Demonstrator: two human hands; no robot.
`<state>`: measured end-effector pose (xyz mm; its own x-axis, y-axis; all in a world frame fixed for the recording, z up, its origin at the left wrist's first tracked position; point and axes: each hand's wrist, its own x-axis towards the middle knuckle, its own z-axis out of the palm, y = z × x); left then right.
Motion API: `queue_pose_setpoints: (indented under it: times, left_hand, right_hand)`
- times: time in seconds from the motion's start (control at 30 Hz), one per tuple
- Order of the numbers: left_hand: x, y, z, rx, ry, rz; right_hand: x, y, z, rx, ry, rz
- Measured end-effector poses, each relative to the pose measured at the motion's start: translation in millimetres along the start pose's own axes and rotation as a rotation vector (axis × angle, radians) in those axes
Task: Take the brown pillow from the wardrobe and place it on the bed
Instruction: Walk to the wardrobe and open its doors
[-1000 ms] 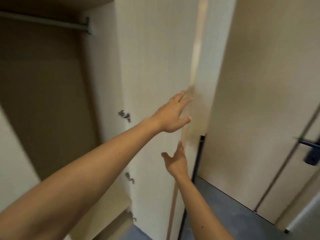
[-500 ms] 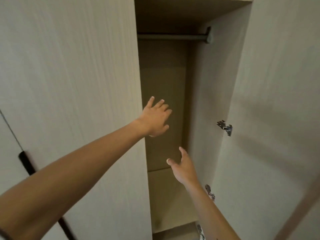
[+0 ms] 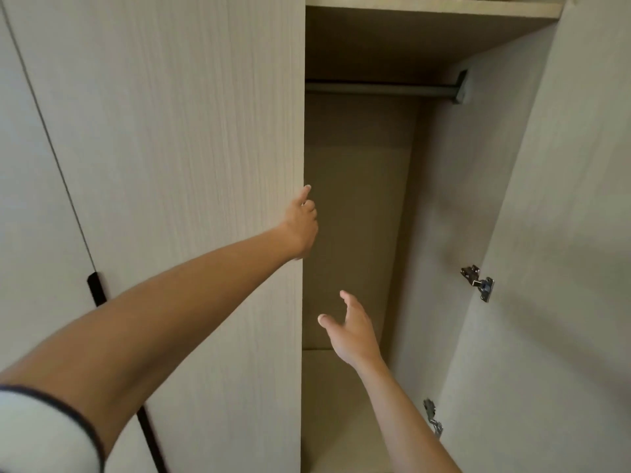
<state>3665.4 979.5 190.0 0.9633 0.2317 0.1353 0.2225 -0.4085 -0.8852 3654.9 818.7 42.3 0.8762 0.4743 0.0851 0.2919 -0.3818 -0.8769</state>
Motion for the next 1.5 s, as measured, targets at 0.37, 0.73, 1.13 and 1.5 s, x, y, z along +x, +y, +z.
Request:
queue_pose_setpoints:
  times: [0.37,0.73,1.13,1.5]
  left_hand:
    - [-78,14,-31,-0.091,0.066,-0.096]
    - [-217,10,-25,-0.293,0.333,-0.238]
    - [-320,-53,-7,-0.935,0.742,-0.857]
    - [-402,-99,50,-0.986,0.620,-1.017]
  right_hand:
    - [-21,9,11,0.009,-0.241,-0.128]
    - [-103,-41,74,0.377,-0.203,-0.333]
    - [-162,-91,133,0.649,-0.321,-0.603]
    - [-211,-146,206,0.497,-0.541,-0.649]
